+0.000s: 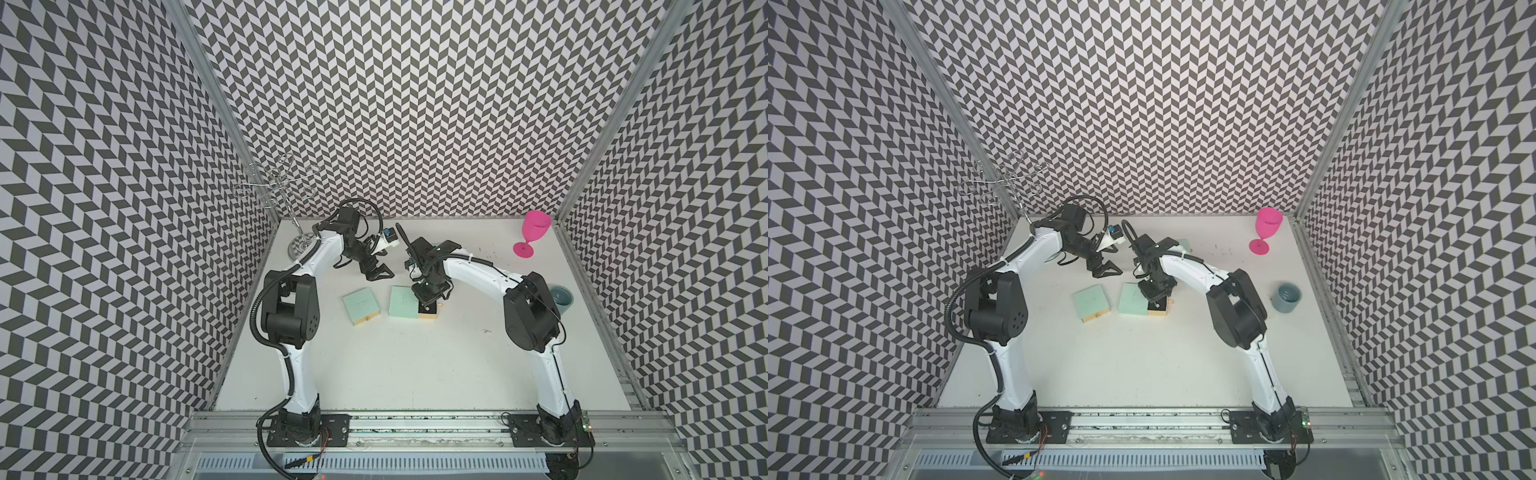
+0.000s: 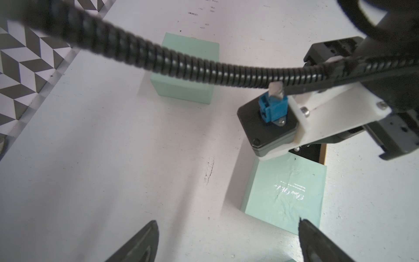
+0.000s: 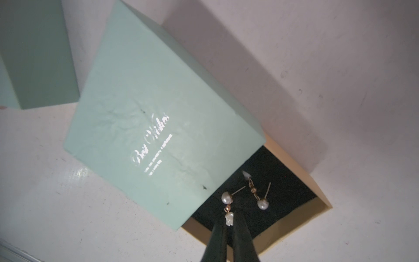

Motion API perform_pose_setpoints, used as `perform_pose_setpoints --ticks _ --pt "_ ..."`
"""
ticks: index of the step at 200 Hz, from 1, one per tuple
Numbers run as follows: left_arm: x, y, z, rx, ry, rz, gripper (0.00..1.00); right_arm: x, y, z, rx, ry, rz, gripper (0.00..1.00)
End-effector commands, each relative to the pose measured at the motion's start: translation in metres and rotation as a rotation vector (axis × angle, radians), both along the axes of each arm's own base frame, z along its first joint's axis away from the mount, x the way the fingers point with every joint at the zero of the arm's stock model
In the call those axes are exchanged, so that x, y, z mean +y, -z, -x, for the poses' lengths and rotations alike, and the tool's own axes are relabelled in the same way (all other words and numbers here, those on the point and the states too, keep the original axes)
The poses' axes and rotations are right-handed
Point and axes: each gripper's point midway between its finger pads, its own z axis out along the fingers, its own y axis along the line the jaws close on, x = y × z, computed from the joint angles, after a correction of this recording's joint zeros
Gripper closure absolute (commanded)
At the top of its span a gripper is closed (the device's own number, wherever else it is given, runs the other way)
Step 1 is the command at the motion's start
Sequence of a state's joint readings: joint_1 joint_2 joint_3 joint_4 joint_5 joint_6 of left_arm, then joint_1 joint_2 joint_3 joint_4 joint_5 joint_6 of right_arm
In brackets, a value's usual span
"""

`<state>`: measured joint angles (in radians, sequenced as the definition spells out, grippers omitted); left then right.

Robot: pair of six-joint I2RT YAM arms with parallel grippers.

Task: Place the earrings into the drawer-style jewelry box
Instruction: Insert the earring into the inner lining.

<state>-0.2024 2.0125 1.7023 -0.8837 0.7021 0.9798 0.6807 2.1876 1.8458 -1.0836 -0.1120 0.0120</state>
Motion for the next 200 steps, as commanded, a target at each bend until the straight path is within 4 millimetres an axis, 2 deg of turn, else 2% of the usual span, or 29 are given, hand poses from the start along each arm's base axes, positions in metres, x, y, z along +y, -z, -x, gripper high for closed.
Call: perform_pose_setpoints --ticks 1,101,200 --pt "-0.001 -0.002 0.007 -0.001 0.027 0.010 0.03 0.005 -0.003 0.000 -0.016 -0.007 -0.017 0.93" --pt "0.000 0.002 0.006 0.005 0.023 0.006 0.03 0.008 0.024 -0.004 0.013 -0.021 0.004 0.93" --pt "0.001 0.003 0.003 0.004 0.019 0.005 0.03 0.005 0.025 0.005 0.033 -0.048 0.006 0.93"
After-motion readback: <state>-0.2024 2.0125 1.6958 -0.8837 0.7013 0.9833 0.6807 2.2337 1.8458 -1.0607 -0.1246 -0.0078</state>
